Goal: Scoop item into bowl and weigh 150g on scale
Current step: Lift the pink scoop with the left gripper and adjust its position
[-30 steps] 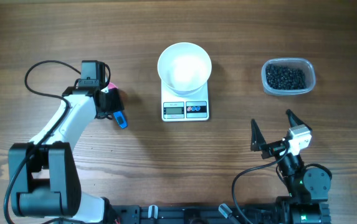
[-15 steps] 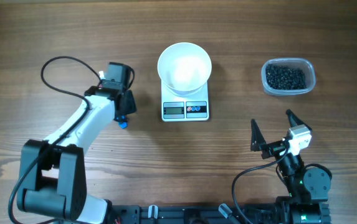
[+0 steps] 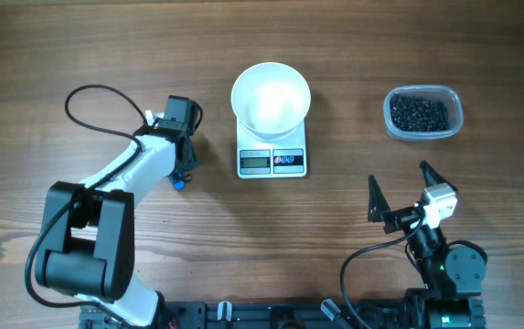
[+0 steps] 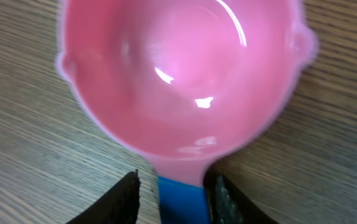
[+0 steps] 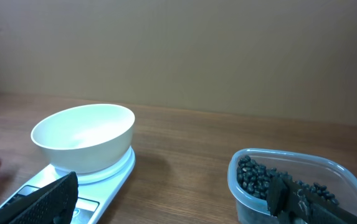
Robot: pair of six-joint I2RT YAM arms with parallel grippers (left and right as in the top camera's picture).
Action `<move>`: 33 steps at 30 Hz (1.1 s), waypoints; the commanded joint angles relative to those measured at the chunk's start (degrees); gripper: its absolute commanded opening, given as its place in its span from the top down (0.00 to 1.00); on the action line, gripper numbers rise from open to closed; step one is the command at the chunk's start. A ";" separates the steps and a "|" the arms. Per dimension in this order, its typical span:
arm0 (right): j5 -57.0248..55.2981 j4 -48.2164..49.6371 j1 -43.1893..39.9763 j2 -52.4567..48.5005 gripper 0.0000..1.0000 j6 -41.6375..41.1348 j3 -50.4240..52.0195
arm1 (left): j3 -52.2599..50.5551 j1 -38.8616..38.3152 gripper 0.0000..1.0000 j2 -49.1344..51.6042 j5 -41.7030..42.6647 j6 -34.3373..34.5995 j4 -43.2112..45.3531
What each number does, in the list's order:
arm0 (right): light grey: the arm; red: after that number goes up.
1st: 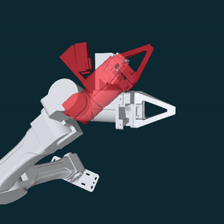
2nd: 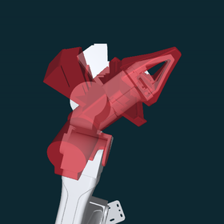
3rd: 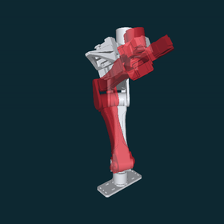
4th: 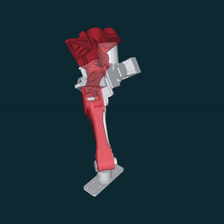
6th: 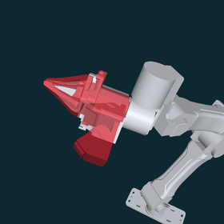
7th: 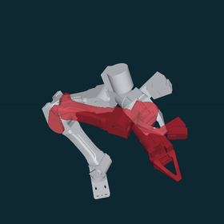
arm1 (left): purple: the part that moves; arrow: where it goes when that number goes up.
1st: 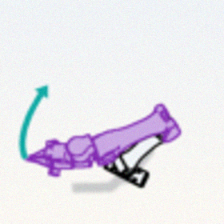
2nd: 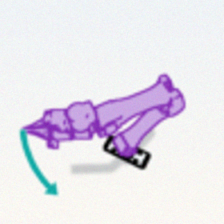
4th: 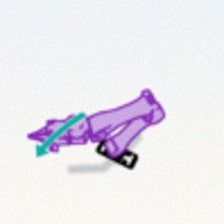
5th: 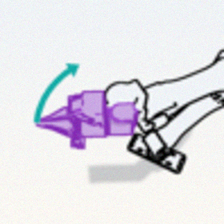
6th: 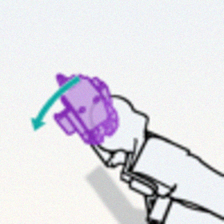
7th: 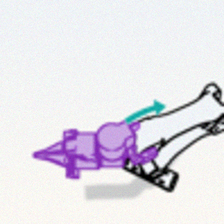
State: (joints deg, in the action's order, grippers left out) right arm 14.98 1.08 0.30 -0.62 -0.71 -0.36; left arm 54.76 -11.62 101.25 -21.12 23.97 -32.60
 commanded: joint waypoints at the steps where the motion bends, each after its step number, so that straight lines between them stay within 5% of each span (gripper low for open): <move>1: 0.11 0.20 0.24 0.46 0.00 0.61 0.07 | 0.85 0.85 0.62 0.44 -3.21 0.46 0.24; 12: 0.11 0.20 0.24 0.46 0.00 0.63 0.07 | 0.74 2.16 0.74 0.50 4.15 -4.24 2.58; 33: 0.11 0.20 0.24 0.46 0.00 0.61 0.07 | 0.74 6.80 0.71 0.66 10.54 -4.26 1.95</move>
State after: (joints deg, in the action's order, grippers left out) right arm 14.98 1.08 0.30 -0.62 -0.71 -0.36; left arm 54.76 -7.20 101.27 -14.09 20.23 -30.63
